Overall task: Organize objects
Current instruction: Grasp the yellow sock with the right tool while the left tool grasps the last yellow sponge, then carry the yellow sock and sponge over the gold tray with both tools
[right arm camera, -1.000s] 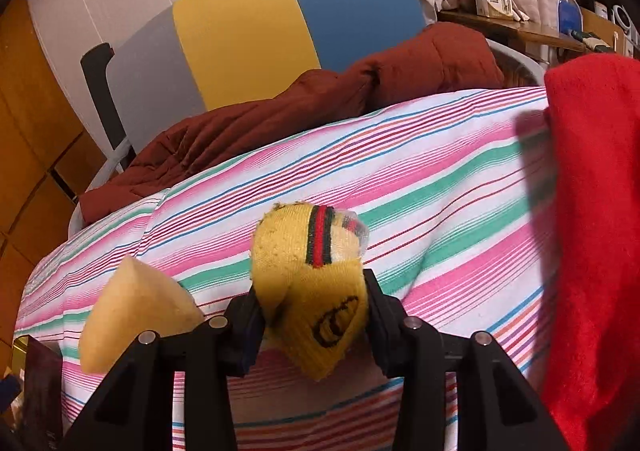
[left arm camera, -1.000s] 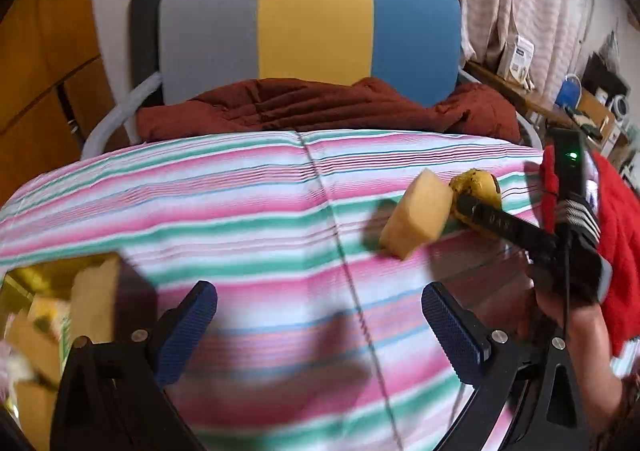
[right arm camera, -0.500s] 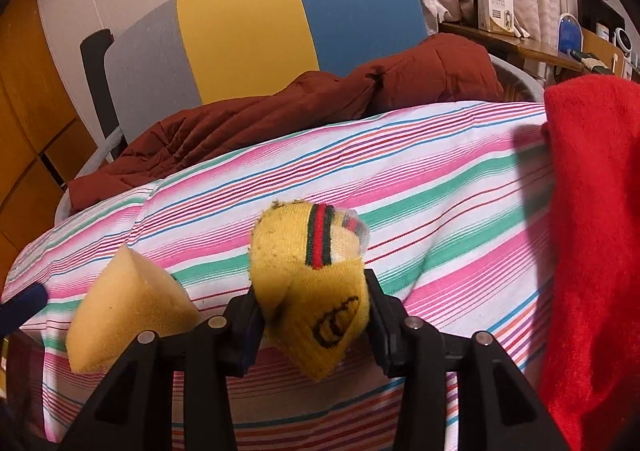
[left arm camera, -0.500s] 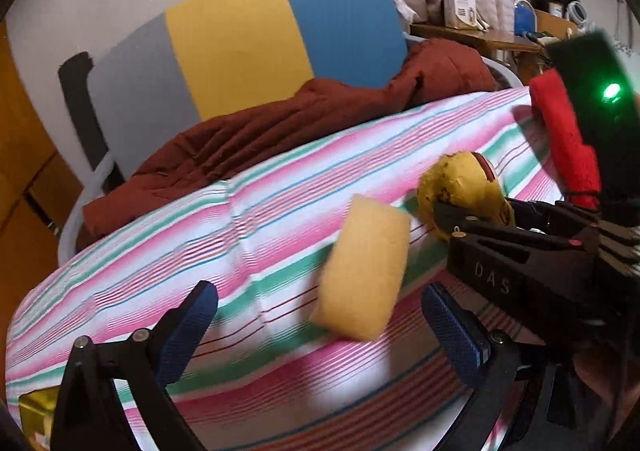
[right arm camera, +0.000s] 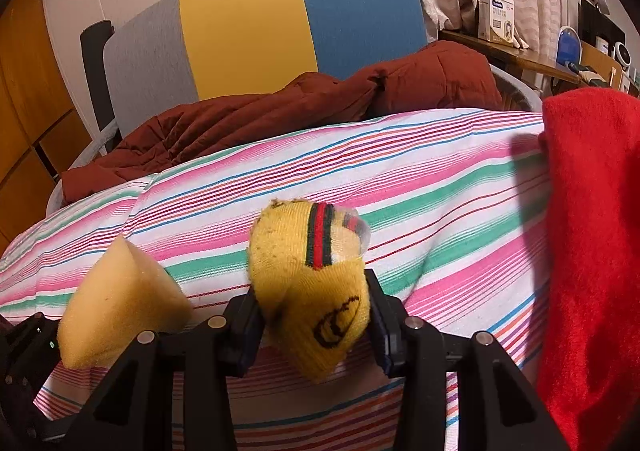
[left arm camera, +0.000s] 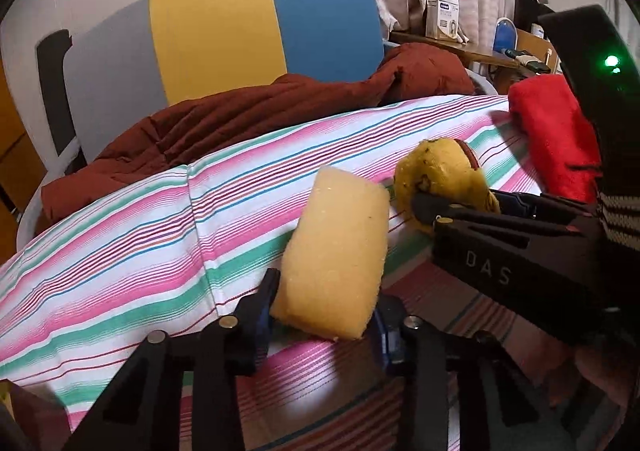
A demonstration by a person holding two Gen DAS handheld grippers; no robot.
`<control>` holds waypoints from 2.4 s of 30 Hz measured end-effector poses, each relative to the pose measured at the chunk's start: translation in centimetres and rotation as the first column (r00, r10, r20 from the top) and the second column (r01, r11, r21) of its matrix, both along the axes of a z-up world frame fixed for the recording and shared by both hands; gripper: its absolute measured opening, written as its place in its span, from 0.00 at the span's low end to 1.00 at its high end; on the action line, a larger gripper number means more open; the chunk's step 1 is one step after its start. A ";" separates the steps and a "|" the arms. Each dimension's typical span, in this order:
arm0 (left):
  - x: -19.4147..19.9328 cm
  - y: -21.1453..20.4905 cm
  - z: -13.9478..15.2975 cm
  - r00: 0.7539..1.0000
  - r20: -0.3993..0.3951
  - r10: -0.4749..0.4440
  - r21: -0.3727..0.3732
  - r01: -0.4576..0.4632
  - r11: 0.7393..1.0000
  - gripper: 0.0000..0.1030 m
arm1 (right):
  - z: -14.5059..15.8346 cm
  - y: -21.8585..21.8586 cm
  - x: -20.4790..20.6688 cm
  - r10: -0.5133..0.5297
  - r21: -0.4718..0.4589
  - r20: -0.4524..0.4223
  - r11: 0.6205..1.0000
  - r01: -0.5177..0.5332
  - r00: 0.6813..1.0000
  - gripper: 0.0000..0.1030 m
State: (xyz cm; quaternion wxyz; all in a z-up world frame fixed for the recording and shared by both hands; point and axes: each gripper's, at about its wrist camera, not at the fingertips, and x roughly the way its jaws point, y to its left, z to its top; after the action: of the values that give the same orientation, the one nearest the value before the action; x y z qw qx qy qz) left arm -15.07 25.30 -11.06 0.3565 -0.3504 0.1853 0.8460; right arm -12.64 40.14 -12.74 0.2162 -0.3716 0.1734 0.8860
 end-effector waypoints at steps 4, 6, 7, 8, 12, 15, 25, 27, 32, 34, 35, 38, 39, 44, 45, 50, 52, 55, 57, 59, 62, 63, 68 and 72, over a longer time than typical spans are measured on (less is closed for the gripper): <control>-0.3 -0.9 0.1 0.998 -0.012 0.056 0.017 -0.056 0.998 0.35 | 0.0 0.0 0.1 -0.001 0.002 -0.002 1.000 0.001 1.000 0.43; -0.4 -1.7 0.3 0.996 -0.005 0.090 0.046 -0.090 0.995 0.35 | 0.0 -0.1 0.1 -0.002 0.006 -0.002 1.000 0.002 1.000 0.43; -0.5 -2.1 0.4 0.994 -0.004 0.107 0.056 -0.107 0.993 0.35 | 0.0 -0.1 0.1 -0.002 0.008 -0.002 1.000 0.002 1.000 0.43; -0.6 -2.3 0.5 0.993 -0.002 0.119 0.062 -0.119 0.991 0.35 | 0.0 -0.2 0.1 -0.003 0.011 -0.001 1.000 0.003 1.000 0.43; -0.1 -3.3 0.7 0.987 -0.018 0.160 0.084 -0.158 0.984 0.35 | 0.1 -0.3 0.2 -0.011 0.026 -0.001 1.000 0.011 1.000 0.43; 0.6 -4.0 1.0 0.983 -0.039 0.178 0.097 -0.173 0.980 0.35 | 0.3 -0.3 0.5 -0.034 0.044 -0.005 0.998 0.034 0.999 0.43; 3.8 -8.4 1.2 0.971 0.011 0.239 0.155 -0.238 0.959 0.35 | 1.1 -1.8 2.6 -0.048 0.078 -0.011 0.996 0.049 0.999 0.43; 5.1 -9.1 1.3 0.972 0.005 0.233 0.164 -0.231 0.959 0.35 | 1.6 -3.1 3.2 -0.023 0.116 -0.017 0.993 0.025 1.000 0.43; 7.9 -11.4 1.6 0.972 0.013 0.236 0.199 -0.234 0.952 0.35 | 2.4 -6.3 4.2 0.063 0.190 -0.021 0.980 -0.058 0.998 0.43; 8.8 -12.4 1.6 0.969 0.030 0.244 0.214 -0.245 0.946 0.35 | 2.5 -7.4 4.7 0.074 0.208 -0.011 0.976 -0.070 0.997 0.43; 9.4 -13.0 1.7 0.968 0.038 0.250 0.222 -0.252 0.942 0.35 | 2.5 -7.9 5.0 0.079 0.214 -0.008 0.974 -0.075 0.997 0.43; 11.3 -14.4 2.1 0.965 0.038 0.258 0.235 -0.259 0.937 0.35 | 2.7 -8.8 5.9 0.078 0.221 -0.011 0.972 -0.074 0.997 0.43; 11.8 -14.8 2.2 0.967 0.039 0.253 0.242 -0.255 0.936 0.35 | 2.7 -9.1 6.3 0.080 0.220 -0.016 0.973 -0.074 0.997 0.43; 15.7 -17.5 2.5 0.974 0.007 0.226 0.247 -0.221 0.944 0.35 | 2.9 -10.3 7.7 0.086 0.220 -0.028 0.972 -0.078 0.996 0.43; 16.3 -18.2 2.6 0.974 0.013 0.224 0.253 -0.220 0.942 0.35 | 3.0 -10.6 8.0 0.090 0.221 -0.029 0.972 -0.082 0.995 0.43; 17.7 -22.1 4.5 0.970 0.058 0.236 0.324 -0.242 0.915 0.35 | 3.7 -12.7 9.3 0.139 0.248 -0.041 0.961 -0.125 0.989 0.43; 18.1 -23.5 5.6 0.969 0.056 0.242 0.351 -0.246 0.903 0.35 | 4.2 -13.7 9.6 0.182 0.248 -0.047 0.955 -0.165 0.982 0.43; 18.1 -25.8 7.3 0.962 0.048 0.269 0.393 -0.266 0.880 0.36 | 5.2 -15.5 9.3 0.263 0.200 -0.044 0.947 -0.250 0.964 0.43; 17.7 -27.3 8.1 0.950 0.056 0.306 0.412 -0.301 0.860 0.36 | 6.4 -17.6 9.1 0.319 0.195 -0.053 0.933 -0.303 0.946 0.43; 17.1 -29.1 8.8 0.939 0.076 0.336 0.438 -0.334 0.834 0.36 | 7.5 -19.7 8.9 0.382 0.200 -0.070 0.910 -0.362 0.922 0.43; 16.4 -31.5 9.7 0.918 0.081 0.388 0.457 -0.380 0.804 0.36 | 9.2 -23.4 8.5 0.476 0.211 -0.085 0.867 -0.451 0.875 0.43; 16.0 -32.5 10.0 0.908 0.078 0.411 0.463 -0.398 0.792 0.36 | 9.8 -24.9 8.2 0.514 0.205 -0.091 0.848 -0.489 0.853 0.43; 13.4 -36.3 10.3 0.868 0.087 0.489 0.456 -0.471 0.755 0.36 | 10.6 -29.7 6.1 0.590 0.152 -0.068 0.803 -0.577 0.804 0.44; 10.9 -39.3 9.9 0.832 0.108 0.544 0.417 -0.535 0.735 0.36 | 10.3 -32.5 3.9 0.623 0.087 -0.050 0.781 -0.618 0.781 0.44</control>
State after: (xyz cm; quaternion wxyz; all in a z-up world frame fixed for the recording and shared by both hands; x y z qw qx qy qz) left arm -4.19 -14.04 -1.12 0.1624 -0.2924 -0.1120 0.9357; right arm -8.76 7.64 -2.41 -0.0820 -0.3666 0.0203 0.9265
